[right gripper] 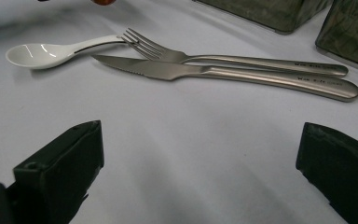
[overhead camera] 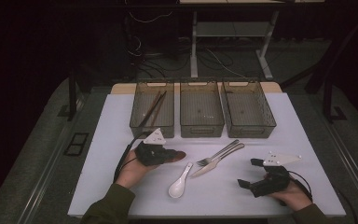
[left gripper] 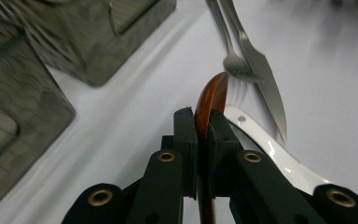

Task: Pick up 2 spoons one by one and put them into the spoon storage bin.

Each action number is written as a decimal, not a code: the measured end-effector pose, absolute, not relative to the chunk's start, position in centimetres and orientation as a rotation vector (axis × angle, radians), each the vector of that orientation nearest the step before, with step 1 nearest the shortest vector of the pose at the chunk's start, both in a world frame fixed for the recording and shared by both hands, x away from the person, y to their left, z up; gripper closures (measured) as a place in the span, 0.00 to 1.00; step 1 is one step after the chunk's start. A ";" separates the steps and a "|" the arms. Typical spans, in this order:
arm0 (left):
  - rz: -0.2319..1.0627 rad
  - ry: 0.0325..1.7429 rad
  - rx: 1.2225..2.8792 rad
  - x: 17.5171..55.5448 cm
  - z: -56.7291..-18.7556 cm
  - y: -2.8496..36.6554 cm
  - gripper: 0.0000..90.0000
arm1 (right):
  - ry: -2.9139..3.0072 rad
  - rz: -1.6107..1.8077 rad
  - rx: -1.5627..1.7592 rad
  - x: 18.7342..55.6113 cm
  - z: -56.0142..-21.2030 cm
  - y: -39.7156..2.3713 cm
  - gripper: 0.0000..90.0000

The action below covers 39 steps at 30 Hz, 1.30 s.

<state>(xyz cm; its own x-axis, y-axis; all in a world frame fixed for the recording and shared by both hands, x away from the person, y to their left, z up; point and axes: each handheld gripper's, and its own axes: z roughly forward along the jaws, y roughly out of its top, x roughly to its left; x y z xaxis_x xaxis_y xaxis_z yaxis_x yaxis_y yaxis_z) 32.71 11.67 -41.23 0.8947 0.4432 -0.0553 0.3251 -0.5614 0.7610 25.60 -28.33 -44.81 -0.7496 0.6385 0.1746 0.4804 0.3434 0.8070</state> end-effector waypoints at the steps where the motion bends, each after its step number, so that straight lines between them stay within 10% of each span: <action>1: 0.187 0.557 2.206 32.7 -41.0 11.7 0.93 | 2.429 1.372 1.026 25.6 -44.8 -28.3 0.01; 39: 0.310 0.628 2.013 41.4 -31.9 3.7 0.93 | 2.403 1.399 1.043 25.6 -44.6 -28.5 0.01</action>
<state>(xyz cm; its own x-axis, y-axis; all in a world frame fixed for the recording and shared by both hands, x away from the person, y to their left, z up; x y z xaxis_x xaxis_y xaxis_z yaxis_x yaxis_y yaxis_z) 41.41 3.73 -31.94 0.8347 0.5493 -0.0392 0.3028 -0.3984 0.8658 25.60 -28.46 -44.59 -0.7405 0.6446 0.1902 0.4836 0.3145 0.8169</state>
